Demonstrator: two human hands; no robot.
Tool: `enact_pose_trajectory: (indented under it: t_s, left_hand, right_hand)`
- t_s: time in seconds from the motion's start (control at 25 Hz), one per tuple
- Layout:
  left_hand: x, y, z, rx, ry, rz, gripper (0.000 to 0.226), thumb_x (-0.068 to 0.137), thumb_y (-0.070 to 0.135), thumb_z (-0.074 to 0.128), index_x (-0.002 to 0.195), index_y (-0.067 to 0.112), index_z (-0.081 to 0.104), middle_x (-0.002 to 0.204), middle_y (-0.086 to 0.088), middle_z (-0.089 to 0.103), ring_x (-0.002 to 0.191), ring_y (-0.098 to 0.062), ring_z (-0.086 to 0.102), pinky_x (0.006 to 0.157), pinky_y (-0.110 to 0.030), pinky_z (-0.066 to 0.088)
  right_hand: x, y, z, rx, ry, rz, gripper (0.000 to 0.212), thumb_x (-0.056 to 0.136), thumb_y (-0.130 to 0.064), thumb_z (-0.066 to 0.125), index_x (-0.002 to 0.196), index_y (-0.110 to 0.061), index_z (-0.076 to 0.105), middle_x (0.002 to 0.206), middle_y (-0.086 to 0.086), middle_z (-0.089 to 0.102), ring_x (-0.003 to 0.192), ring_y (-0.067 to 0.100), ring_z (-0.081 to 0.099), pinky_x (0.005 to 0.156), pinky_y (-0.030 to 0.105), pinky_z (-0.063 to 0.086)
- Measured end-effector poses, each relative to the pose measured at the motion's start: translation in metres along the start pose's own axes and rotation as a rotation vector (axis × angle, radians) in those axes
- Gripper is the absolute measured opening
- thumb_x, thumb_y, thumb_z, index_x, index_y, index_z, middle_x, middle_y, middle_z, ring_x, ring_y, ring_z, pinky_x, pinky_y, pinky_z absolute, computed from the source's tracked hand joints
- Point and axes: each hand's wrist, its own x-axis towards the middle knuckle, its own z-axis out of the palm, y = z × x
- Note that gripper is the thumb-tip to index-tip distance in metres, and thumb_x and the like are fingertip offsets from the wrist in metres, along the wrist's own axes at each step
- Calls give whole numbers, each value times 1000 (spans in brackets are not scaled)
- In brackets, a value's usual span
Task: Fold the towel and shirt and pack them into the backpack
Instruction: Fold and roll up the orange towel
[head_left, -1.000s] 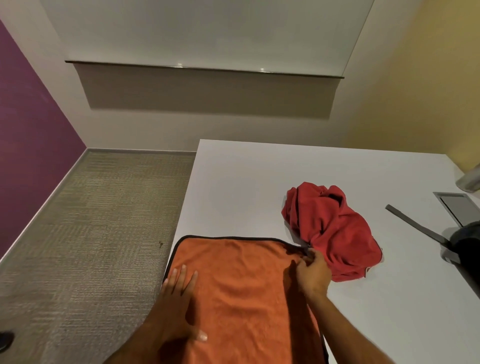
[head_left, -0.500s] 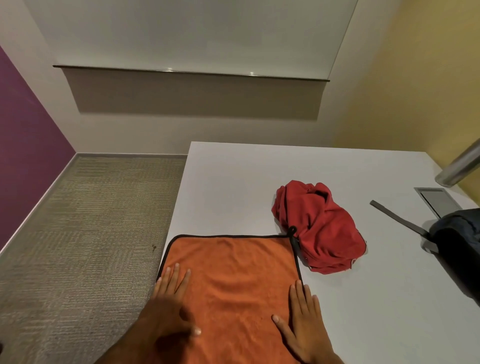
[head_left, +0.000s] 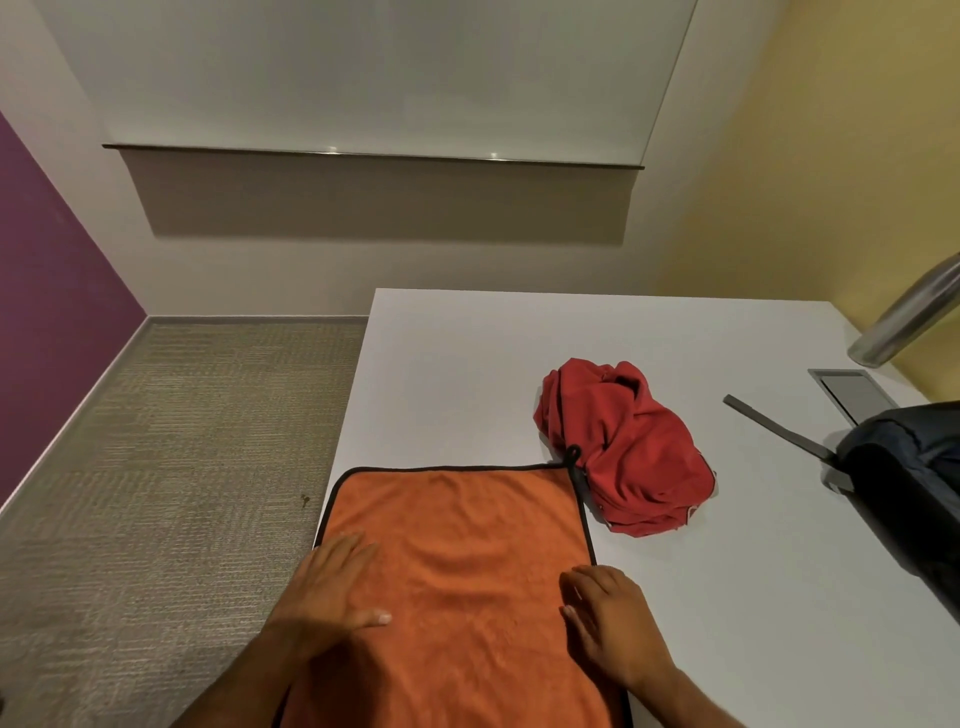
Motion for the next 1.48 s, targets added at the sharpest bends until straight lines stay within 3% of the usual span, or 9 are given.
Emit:
enact_pose_trajectory:
  t_s: [0.12,0.32,0.44,0.56,0.8,1.04,1.16,1.28,1.48]
  left_hand:
    - [-4,-14,-4,-21,68,72,94,65,85,46,140,28,50,140,10,47,132,-12,41,108,-33,30]
    - [-15,-32,-5,-23,144,118,83,64,91,37,105,27,71,103,17,64,97,-9,62,79,-15,33]
    - [-23,-31,-12,-62,82,63,72,64,77,37,101,26,71,105,20,61,99,-2,56,74,-8,32]
    - [-26,-43,-9,-139,16,47,79,60,77,41,115,31,72,127,29,51,120,18,39,90,1,25]
    - [-21,-52,2,-77,-19,44,49,89,42,66,134,23,60,147,12,47,138,0,38,106,-6,17]
    - [-22,-44,0,-91,-13,7,44,81,48,56,98,14,78,123,6,67,118,-9,58,93,-6,28]
    - [-24,-44,-1,-35,-12,78,25,85,44,54,80,22,63,96,9,63,96,-10,57,84,-20,40]
    - [-28,-47,-4,-36,31,135,22,85,50,43,76,31,47,81,17,52,82,-2,48,76,-24,43]
    - [-36,-55,-8,-51,174,174,27,92,52,38,79,31,50,75,20,51,71,0,48,62,-17,40]
  right_hand:
    - [3,8,-4,-66,-6,-73,39,80,-37,62,117,-26,68,115,-8,70,101,17,63,87,31,52]
    - [8,20,-9,-136,-26,-132,29,72,-38,69,99,-29,74,100,-12,70,87,13,61,73,27,50]
    - [6,25,-16,-144,-39,-163,31,67,-36,71,97,-28,74,99,-12,71,86,13,63,74,23,43]
    - [5,34,-16,-137,-59,-168,33,68,-39,71,99,-30,74,105,-14,70,93,12,63,79,23,42]
    - [5,39,-11,-166,-38,-186,22,65,-37,82,86,-32,77,98,-14,72,87,13,65,71,27,52]
    - [1,27,-11,-147,37,-207,25,58,-32,91,80,-29,79,81,-14,72,72,12,64,60,23,52]
    - [1,27,-12,-153,36,-222,22,59,-33,89,77,-30,77,77,-14,71,69,12,64,58,24,52]
    - [3,33,-14,-146,49,-253,9,69,-34,74,77,-32,75,71,-14,69,66,11,63,57,22,49]
    - [2,42,-30,-94,90,-287,11,77,-26,66,82,-31,74,70,-14,67,64,9,61,51,22,49]
